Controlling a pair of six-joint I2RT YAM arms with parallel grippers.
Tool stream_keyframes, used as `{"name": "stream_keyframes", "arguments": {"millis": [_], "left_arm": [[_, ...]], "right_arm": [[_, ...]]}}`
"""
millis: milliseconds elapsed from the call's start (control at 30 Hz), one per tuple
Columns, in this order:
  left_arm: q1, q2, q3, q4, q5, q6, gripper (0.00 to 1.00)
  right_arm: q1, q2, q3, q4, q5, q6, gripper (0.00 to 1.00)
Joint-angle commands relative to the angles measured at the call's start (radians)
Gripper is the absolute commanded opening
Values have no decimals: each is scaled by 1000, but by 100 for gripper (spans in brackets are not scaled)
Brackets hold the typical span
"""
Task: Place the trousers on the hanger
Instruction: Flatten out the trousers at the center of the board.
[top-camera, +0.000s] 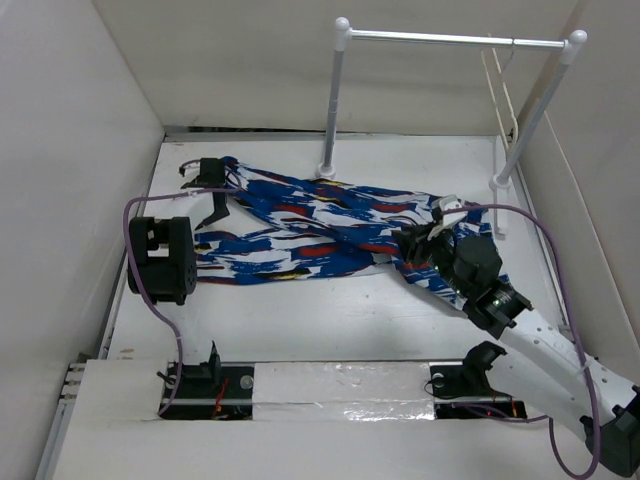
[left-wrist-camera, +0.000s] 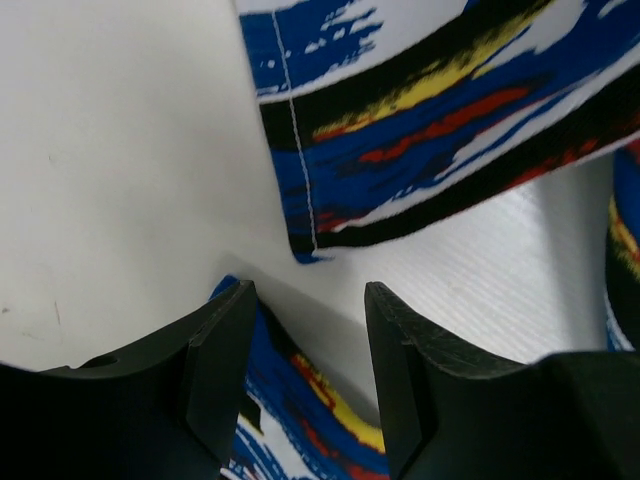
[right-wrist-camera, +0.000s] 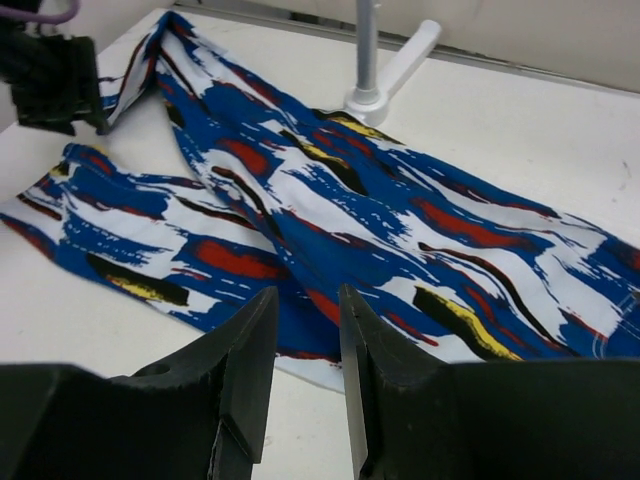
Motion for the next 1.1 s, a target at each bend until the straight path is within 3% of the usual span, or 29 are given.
{"name": "stream_keyframes", "arguments": {"millis": [0,367,467,567,633,833,1067], "left_arm": [[-2,24,79,19,-41,42,45],[-2,117,144,28,-126,111,29],[-2,126,147,27,-130,118,21],[-2,126,148,22,-153,118,3],[-2,120,156,-4,-181,108,0],[-24,-37,160,-35,-169,118,0],[-116,-368,180,-78,-124,127,0]], "right_arm": [[46,-9,15,58,-47,-27,37],[89,-14,19,61,-17,-36,37],[89,-15,21,63,-14,-35,37],[89,-22,19,58,-14,-33,37],[89,-28,16,58,-9,-33,37],[89,-38,13,51,-7,-33,37],[89,-72,13,41,-14,-33,37]]}}
